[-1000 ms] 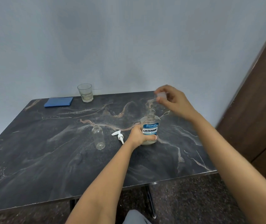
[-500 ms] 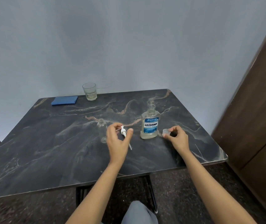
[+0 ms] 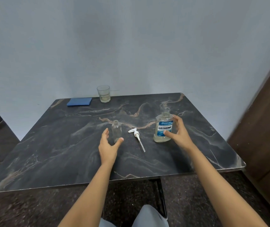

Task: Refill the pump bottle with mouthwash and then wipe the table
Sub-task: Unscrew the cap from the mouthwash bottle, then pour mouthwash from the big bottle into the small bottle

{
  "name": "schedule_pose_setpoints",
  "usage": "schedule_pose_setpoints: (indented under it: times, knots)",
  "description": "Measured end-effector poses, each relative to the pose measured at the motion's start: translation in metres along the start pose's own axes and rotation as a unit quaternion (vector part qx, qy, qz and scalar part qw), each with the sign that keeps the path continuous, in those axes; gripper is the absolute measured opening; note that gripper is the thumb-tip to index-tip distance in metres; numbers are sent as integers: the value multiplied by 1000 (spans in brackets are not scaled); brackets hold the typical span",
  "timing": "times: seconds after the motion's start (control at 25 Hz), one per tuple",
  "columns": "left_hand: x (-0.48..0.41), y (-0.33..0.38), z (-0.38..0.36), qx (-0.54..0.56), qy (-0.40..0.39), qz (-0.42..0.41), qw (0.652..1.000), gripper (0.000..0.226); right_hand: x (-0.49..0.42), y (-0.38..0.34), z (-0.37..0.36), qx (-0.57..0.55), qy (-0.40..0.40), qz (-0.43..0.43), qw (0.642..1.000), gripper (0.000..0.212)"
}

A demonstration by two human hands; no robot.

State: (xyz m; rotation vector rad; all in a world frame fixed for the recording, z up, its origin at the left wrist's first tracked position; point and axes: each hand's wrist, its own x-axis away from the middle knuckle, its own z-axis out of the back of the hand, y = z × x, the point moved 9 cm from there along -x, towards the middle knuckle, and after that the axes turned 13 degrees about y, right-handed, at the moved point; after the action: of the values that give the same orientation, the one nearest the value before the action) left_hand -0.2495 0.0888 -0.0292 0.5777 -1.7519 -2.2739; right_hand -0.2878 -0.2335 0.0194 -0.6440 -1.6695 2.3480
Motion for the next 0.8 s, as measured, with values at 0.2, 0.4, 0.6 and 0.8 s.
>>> schedule_pose_setpoints:
  times: [0.2,0.4,0.6,0.8]
  knots:
    - [0,-2,-3,-23,-9,9,1000,58,1,-1,-15,-51,26,-12,998,49]
    - [3,1,-5,-32,-12,7,999,48,7,-39,-32,40,32,68,996,47]
    - [4,3,-5,-40,-14,3,999,49,4,-84,-58,168,5,142,975,50]
    - [5,5,-4,-47,-15,4,999,51,5,-98,-81,279,-37,174,944,50]
